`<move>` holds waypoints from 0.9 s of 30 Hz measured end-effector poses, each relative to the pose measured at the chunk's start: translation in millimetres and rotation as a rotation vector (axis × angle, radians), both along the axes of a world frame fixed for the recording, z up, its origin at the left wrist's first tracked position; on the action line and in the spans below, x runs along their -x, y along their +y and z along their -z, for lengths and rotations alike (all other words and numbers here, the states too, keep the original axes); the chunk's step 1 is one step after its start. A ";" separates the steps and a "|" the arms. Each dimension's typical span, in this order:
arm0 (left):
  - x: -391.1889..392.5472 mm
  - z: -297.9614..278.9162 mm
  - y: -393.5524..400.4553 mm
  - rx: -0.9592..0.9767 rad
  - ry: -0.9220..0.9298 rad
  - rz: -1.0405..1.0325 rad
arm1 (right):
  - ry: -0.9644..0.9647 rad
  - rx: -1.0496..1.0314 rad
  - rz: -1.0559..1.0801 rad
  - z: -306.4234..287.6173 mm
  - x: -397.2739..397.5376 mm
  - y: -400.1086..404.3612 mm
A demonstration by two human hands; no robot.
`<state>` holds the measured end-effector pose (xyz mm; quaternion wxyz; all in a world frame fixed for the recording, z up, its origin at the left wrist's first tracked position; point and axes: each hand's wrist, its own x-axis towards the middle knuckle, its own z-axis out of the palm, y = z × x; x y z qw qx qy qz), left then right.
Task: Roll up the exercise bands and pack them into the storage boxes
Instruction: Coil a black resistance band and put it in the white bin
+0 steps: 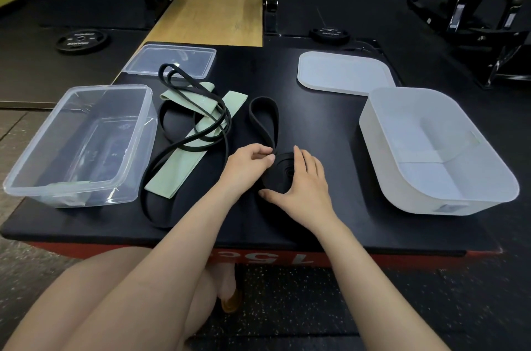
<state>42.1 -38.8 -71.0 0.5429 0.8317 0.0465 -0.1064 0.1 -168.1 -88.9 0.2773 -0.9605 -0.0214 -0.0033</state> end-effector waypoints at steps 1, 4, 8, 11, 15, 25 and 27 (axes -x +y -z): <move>-0.4 -0.1 0.7 0.002 0.001 -0.005 | 0.004 0.004 -0.036 -1.6 0.0 -3.0; -1.1 1.2 3.0 -0.027 -0.018 -0.013 | 0.038 0.007 -0.144 -5.7 -2.5 -10.1; -2.2 0.2 5.8 -0.096 -0.002 -0.005 | 0.109 -0.028 -0.264 -9.6 -9.1 -21.1; -3.7 -2.3 6.8 -0.128 0.031 0.006 | 0.157 -0.038 -0.349 -13.4 -14.7 -27.6; -3.8 -1.0 4.2 -0.161 0.045 -0.008 | 0.202 -0.042 -0.411 -15.9 -22.4 -32.7; 7.2 -2.6 -7.7 -0.177 -0.031 -0.061 | 0.154 0.022 -0.250 -19.2 -8.9 -24.4; 8.0 -2.6 -7.3 -0.154 -0.044 -0.043 | 0.173 -0.043 -0.084 -16.9 1.5 -16.5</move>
